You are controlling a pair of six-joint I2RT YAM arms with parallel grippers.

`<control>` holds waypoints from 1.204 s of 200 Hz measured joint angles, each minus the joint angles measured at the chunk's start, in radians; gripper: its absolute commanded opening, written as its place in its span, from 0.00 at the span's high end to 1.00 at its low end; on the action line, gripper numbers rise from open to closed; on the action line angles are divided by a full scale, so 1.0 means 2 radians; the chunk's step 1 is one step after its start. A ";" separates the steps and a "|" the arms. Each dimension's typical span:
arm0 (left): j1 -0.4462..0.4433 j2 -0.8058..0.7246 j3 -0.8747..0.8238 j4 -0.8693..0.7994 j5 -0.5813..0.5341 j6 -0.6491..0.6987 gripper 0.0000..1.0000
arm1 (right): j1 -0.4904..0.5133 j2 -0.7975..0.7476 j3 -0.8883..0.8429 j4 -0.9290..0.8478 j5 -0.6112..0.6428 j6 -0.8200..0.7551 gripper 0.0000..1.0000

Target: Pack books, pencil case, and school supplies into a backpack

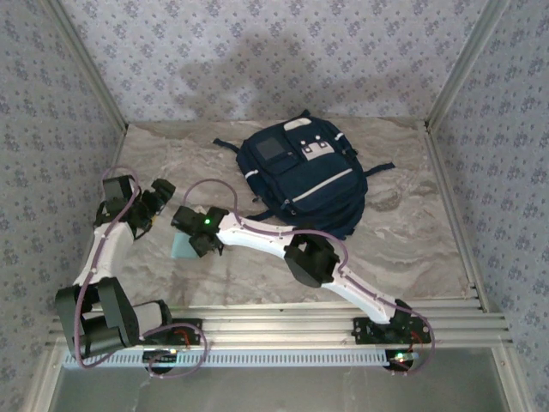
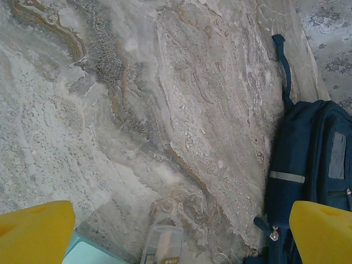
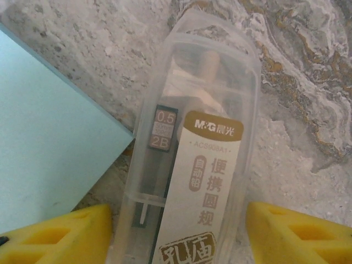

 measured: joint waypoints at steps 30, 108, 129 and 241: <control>-0.011 0.000 0.000 0.000 0.000 0.000 0.00 | 0.001 -0.019 -0.040 0.028 0.001 0.000 0.38; -0.050 0.021 0.015 -0.006 -0.008 0.001 0.01 | -0.022 -0.090 -0.157 0.080 -0.032 0.007 0.56; -0.065 0.027 0.028 -0.006 -0.013 0.002 0.00 | -0.042 -0.142 -0.215 0.092 -0.051 0.011 0.56; -0.294 0.179 0.206 -0.028 -0.084 0.082 0.03 | -0.250 -0.486 -0.467 0.146 -0.105 0.010 0.57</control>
